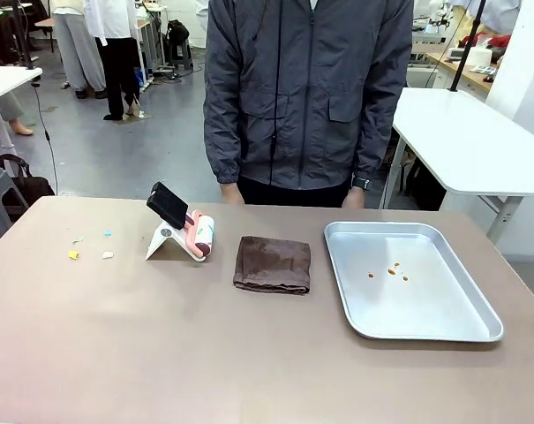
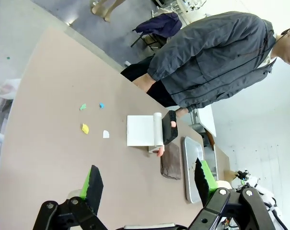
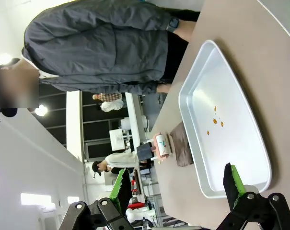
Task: Clean the surface of the table.
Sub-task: Hold the Lint Roller with your left hand and the towel with your right hand.
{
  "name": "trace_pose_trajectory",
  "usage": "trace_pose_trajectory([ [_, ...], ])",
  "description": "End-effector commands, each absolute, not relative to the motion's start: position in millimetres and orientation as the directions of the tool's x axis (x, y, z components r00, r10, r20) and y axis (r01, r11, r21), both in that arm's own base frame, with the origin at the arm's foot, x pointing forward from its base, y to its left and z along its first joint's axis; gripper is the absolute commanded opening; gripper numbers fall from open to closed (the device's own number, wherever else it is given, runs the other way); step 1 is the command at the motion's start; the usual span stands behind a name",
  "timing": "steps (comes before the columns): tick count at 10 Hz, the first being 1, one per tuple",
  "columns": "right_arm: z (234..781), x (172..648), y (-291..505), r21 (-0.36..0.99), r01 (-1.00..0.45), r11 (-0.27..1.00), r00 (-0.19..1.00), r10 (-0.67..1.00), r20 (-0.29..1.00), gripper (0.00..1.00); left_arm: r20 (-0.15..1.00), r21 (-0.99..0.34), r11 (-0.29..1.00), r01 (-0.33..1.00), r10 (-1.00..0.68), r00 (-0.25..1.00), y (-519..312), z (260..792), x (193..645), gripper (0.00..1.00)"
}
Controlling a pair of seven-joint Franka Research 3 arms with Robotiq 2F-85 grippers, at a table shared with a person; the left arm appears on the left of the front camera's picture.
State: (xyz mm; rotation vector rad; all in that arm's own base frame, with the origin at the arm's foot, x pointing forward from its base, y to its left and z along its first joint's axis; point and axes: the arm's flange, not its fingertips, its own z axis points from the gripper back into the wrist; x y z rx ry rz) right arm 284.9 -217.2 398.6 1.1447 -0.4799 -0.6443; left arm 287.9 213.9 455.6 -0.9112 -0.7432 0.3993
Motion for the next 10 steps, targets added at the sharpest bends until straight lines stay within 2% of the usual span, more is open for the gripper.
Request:
trace_pose_trajectory([
  [1,403.1,286.4,-218.7,0.946,0.201,0.254,0.720,-0.693,0.033,1.00,0.430,-0.822,0.568,0.024,0.593,0.681,215.2,455.3,289.8,1.00],
  [3,399.2,284.1,-217.5,0.937,0.222,0.269,0.726,-0.687,0.026,1.00,0.408,-0.825,0.566,-0.006,0.602,0.687,215.5,456.1,285.7,1.00],
  [4,409.9,288.5,-201.8,0.906,0.223,0.360,0.731,-0.676,0.089,1.00,0.429,-0.792,0.610,-0.001,0.559,0.709,201.8,466.8,294.4,1.00],
  [7,449.4,321.0,-127.4,0.790,0.162,0.591,0.798,-0.549,0.247,1.00,0.481,-0.702,0.710,0.063,0.406,0.777,153.7,509.3,348.0,1.00],
  [10,464.0,356.1,-51.5,0.715,0.073,0.696,0.856,-0.411,0.312,1.00,0.474,-0.622,0.778,0.088,0.284,0.833,126.5,522.7,396.8,1.00],
])
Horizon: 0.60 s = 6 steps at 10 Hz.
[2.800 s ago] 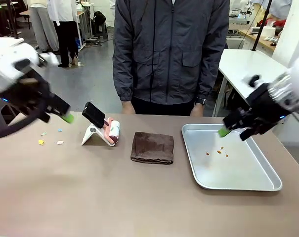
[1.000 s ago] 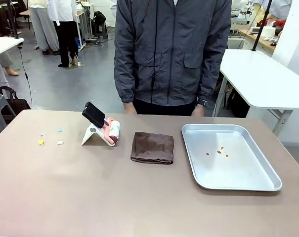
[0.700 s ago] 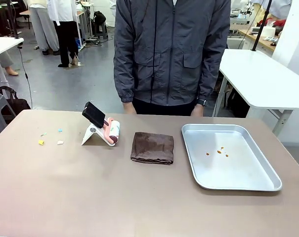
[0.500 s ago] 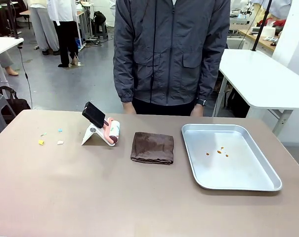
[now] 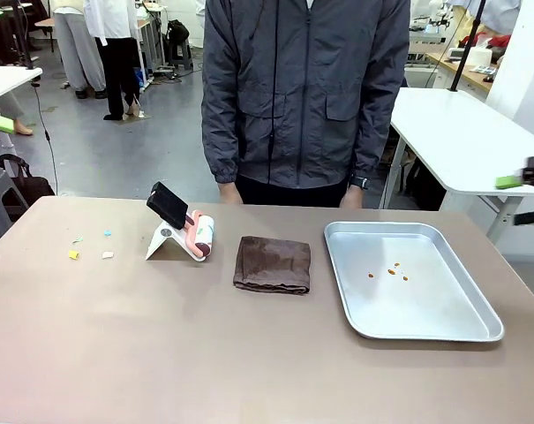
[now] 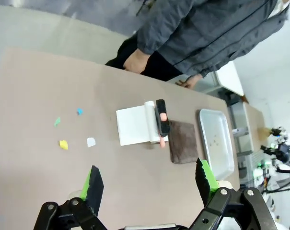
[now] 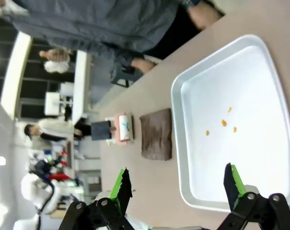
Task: Clean the surface of the table.
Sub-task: Hold the Lint Roller with your left hand and the towel with your right hand.
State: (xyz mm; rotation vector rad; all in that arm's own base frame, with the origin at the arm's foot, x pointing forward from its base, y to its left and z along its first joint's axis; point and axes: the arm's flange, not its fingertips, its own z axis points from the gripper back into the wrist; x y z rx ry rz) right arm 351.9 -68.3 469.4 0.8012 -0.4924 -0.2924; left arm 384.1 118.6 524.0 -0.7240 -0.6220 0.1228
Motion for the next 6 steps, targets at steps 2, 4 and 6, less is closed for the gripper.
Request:
trace_pose_trajectory([
  [2,467.2,381.7,15.3,0.652,-0.012,0.758,0.889,-0.290,0.355,1.00,0.443,-0.560,0.825,0.083,0.213,0.871,102.7,514.3,428.4,1.00],
  [4,459.1,404.1,78.7,0.545,-0.081,0.834,0.896,-0.178,0.406,1.00,0.454,-0.509,0.848,0.150,0.116,0.883,61.7,500.3,455.4,1.00],
  [6,443.3,425.5,135.3,0.507,-0.116,0.854,0.917,-0.105,0.386,1.00,0.469,-0.478,0.854,0.206,0.050,0.882,50.9,484.7,475.9,1.00],
])
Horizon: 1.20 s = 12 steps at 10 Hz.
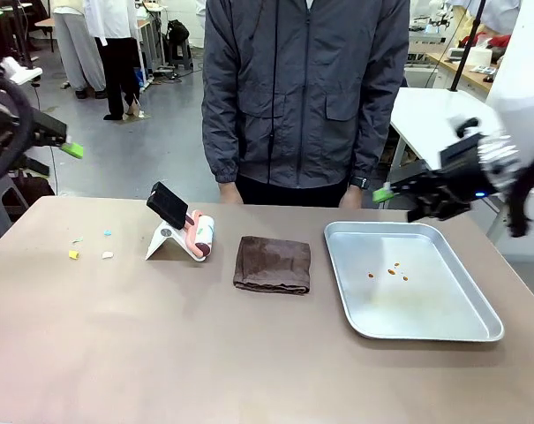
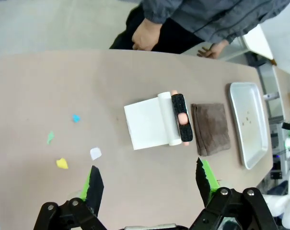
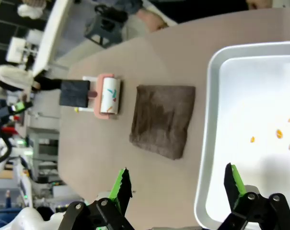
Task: Clean the surface of the table.
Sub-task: Hold the Lint Roller with your left hand and the towel with your right hand.
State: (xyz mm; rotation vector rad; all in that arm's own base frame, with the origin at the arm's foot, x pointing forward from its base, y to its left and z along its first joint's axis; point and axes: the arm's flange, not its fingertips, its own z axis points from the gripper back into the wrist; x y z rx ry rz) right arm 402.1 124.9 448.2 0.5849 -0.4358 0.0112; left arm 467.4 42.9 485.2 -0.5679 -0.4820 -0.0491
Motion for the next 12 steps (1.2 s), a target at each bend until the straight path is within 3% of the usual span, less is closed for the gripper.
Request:
trace_pose_trajectory([
  [1,433.6,432.6,158.8,0.499,-0.126,0.858,0.932,-0.070,0.356,1.00,0.461,-0.475,0.849,0.229,0.019,0.887,44.1,477.0,485.2,1.00],
  [6,381.8,437.6,237.4,0.503,-0.217,0.837,0.970,0.127,0.207,1.00,0.440,-0.587,0.722,0.366,-0.095,0.893,20.0,451.9,522.7,1.00],
  [7,375.6,438.0,243.2,0.486,-0.207,0.849,0.973,0.129,0.189,1.00,0.432,-0.610,0.705,0.362,-0.088,0.898,22.5,449.8,525.5,1.00],
  [10,365.5,432.2,241.0,0.501,-0.221,0.837,0.970,0.136,0.200,1.00,0.262,-0.713,0.671,0.206,-0.018,0.965,42.4,431.5,536.7,1.00],
  [11,365.5,432.2,241.0,0.501,-0.221,0.837,0.970,0.136,0.200,1.00,0.364,-0.659,0.689,0.302,-0.060,0.929,26.1,441.3,524.4,1.00],
  [12,365.5,432.2,241.0,0.501,-0.221,0.837,0.970,0.136,0.200,1.00,0.364,-0.659,0.689,0.302,-0.060,0.929,26.1,441.3,524.4,1.00],
])
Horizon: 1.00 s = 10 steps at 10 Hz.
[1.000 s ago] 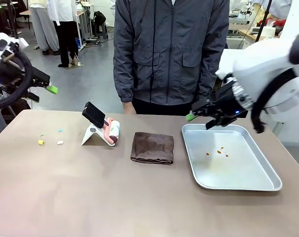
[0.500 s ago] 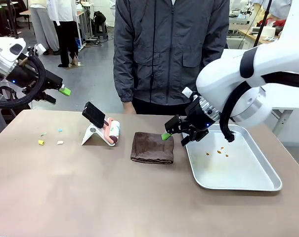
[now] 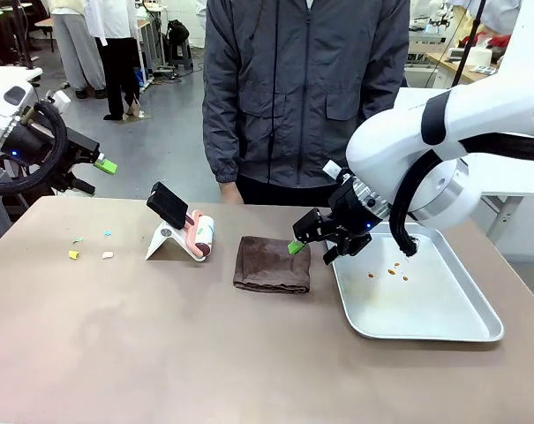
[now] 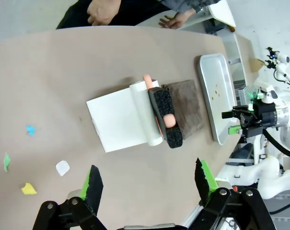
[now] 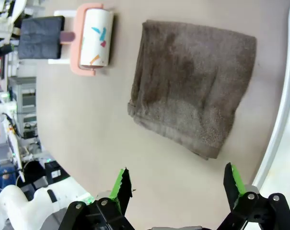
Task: Clean the surface of the table.
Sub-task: Hold the Lint Roller with your left hand and the towel with your right hand.
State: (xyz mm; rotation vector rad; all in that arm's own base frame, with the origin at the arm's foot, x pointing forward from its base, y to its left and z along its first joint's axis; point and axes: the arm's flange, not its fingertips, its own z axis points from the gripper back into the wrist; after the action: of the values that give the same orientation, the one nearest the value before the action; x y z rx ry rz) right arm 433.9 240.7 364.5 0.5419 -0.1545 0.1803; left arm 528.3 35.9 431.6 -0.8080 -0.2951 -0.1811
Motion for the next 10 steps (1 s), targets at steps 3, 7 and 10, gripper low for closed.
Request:
trace_pose_trajectory([
  [3,364.7,433.8,240.8,0.497,-0.211,0.842,0.973,0.129,0.193,1.00,0.364,-0.659,0.689,0.302,-0.060,0.929,26.1,441.3,524.4,1.00],
  [7,364.2,455.4,263.6,0.368,-0.010,0.930,0.990,-0.041,0.132,1.00,0.264,-0.734,0.647,0.204,-0.005,0.965,-7.7,440.4,535.3,1.00],
  [10,346.4,478.1,277.4,0.370,0.052,0.927,0.993,-0.086,0.076,1.00,0.175,-0.740,0.662,0.116,0.024,0.984,-21.2,421.4,556.5,1.00],
])
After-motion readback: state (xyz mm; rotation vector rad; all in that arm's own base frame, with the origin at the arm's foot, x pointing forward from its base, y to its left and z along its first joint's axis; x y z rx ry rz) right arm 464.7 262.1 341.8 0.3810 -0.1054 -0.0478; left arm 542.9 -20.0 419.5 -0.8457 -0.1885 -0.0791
